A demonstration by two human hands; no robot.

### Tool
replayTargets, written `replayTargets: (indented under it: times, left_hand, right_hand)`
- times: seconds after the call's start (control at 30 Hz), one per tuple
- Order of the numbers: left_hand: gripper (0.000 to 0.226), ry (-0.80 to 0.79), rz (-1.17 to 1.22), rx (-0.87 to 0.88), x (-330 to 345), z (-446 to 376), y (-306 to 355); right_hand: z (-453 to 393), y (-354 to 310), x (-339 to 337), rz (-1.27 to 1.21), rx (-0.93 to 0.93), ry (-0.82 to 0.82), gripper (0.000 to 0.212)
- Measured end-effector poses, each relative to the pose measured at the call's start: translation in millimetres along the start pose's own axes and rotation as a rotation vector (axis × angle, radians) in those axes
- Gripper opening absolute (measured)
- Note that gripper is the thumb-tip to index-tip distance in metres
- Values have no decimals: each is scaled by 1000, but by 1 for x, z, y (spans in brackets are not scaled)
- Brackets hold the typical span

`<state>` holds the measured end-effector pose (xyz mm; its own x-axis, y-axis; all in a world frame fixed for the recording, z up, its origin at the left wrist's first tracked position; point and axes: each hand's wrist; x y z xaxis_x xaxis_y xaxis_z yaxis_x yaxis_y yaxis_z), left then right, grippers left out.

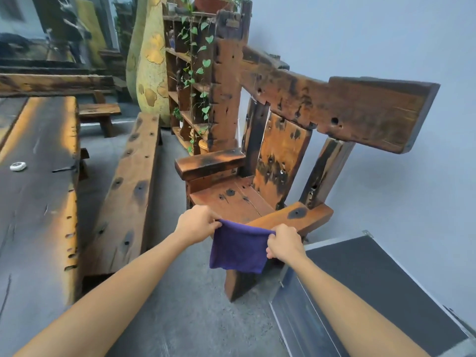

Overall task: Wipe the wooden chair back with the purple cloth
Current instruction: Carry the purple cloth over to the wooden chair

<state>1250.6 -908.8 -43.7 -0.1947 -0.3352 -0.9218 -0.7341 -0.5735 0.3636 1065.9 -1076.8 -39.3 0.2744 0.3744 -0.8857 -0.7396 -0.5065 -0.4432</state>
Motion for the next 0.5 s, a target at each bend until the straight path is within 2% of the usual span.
replayTargets:
  times: [0.13,0.33,0.5]
  left_hand:
    - [27,-10,-18,4,-4,-80,-25]
    - [25,-36,50,6,-12,-222,-60]
    - [27,29,20,68,-23,-334,-83]
  right_hand:
    - [-85,-28,1,-58,-47,-3,24]
    - [-221,-71,-8,-210,-67,8,39]
    - [-326,-111,-14,-336,-16,97,26]
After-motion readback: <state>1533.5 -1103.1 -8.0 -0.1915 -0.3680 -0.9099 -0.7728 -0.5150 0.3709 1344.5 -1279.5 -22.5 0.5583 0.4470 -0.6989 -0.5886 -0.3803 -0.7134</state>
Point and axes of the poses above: each hand's wrist, its own z-axis away from the middle knuckle, its own x-axis out of the palm, y = z × x, and after that the axes turned 4 degrees about y, right-handed
